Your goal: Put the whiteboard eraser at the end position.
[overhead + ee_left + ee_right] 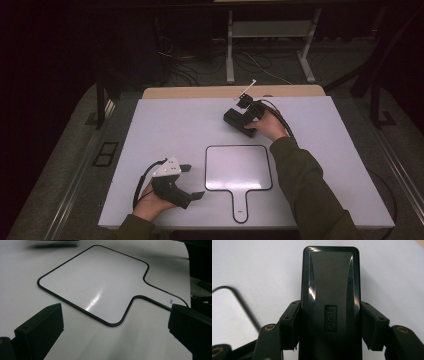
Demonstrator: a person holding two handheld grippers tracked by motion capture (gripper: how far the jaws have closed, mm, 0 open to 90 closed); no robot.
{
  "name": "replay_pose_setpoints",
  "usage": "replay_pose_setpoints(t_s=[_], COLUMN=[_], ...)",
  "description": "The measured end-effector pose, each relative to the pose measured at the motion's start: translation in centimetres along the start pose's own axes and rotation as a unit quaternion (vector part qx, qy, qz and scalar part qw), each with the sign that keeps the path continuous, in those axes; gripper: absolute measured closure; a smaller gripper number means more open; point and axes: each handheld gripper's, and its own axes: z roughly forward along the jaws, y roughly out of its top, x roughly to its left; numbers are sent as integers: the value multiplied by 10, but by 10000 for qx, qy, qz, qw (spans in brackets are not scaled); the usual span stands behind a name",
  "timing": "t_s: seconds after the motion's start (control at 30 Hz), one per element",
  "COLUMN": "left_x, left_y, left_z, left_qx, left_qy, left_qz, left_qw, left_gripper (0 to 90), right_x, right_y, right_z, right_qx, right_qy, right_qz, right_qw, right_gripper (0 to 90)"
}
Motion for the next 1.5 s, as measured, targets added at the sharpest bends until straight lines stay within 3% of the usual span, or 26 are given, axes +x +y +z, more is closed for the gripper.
replay_pose_setpoints(t_s=[0.27,0.5,0.63,0.83,0.97,1.1,1.3,1.5], left_x=[9,14,16,15,14,13,12,11], left_y=[-1,-4,-6,-6,-5,-4,-3,-5], left_z=[3,5,4,1,0,0,1,-3], left_qx=[12,-40,-42,-119,-171,-195,-183,-192], left_qy=[120,250,325,347,362,359,358,360], left_qz=[54,-56,-130,-145,-170,-227,-190,-191], left_qw=[9999,9997,9994,9992,9991,9989,9990,9990], left_gripper=[0,0,0,0,0,0,0,0], right_x=[-5,-6,-6,-7,-5,-5,-5,1], right_y=[0,1,0,-1,-1,-2,-10,-20], right_z=[17,22,23,12,1,-7,-17,-25], right_qx=[73,40,-53,-352,-496,-673,-964,-1223], right_qy=[-29,-44,-7,70,55,191,318,291], right_qz=[-13,-48,69,227,206,233,205,263], right_qw=[10000,10000,10000,9991,9985,9973,9946,9917], right_gripper=[384,382,379,335,261,183,181,158])
